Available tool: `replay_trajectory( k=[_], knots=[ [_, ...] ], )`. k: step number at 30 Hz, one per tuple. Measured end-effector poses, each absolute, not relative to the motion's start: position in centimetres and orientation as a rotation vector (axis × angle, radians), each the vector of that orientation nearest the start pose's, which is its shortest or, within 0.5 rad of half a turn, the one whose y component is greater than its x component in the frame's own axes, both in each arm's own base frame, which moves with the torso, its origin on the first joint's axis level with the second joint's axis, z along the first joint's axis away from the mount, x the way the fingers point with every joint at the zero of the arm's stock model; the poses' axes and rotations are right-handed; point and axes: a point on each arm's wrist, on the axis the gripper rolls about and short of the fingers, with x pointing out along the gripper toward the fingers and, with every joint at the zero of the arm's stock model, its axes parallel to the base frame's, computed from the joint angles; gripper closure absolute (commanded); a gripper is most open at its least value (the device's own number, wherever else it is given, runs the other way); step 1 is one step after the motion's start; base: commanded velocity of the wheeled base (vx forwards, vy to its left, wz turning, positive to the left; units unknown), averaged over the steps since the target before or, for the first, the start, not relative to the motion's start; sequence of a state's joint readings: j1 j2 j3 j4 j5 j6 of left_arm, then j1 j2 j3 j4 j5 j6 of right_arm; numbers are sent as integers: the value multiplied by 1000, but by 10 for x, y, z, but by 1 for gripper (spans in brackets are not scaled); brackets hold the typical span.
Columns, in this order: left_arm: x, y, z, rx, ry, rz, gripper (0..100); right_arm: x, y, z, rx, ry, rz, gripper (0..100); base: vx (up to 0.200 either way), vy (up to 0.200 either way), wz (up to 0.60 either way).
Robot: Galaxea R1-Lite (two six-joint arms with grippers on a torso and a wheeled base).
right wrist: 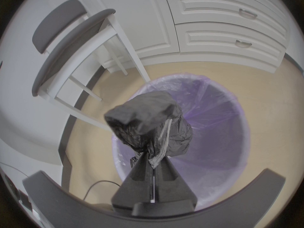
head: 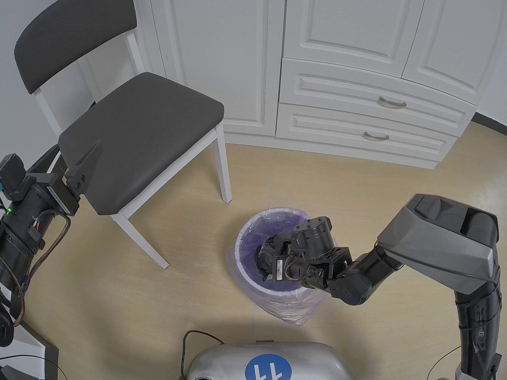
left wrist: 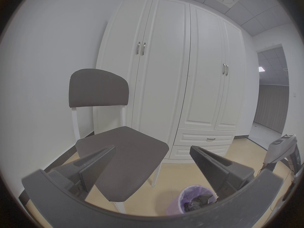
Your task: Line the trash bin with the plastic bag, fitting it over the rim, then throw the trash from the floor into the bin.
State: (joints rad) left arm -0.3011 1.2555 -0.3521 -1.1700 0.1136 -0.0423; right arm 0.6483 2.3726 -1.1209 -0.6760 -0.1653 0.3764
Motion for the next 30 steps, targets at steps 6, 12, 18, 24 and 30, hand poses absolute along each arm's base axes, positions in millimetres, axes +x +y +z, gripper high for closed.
replay_trajectory(
  k=[6, 12, 18, 24, 30],
  knots=[
    [166, -49, 222, -98, -259, -191, 0, 342, 238, 22, 88, 623, 332, 100, 0, 0, 0],
    [166, -49, 222, -98, -260, -192, 0, 345, 233, 19, 79, 631, 319, 100, 0, 0, 0],
    [166, -49, 222, -98, -259, -193, 0, 353, 238, 4, 83, 637, 314, 100, 0, 0, 0],
    [166, -49, 222, -97, -260, -193, 0, 355, 240, -8, 78, 656, 311, 100, 0, 0, 0],
    [166, -49, 221, -72, -259, -189, 0, 357, 241, -14, 92, 666, 303, 100, 0, 0, 0]
  ],
)
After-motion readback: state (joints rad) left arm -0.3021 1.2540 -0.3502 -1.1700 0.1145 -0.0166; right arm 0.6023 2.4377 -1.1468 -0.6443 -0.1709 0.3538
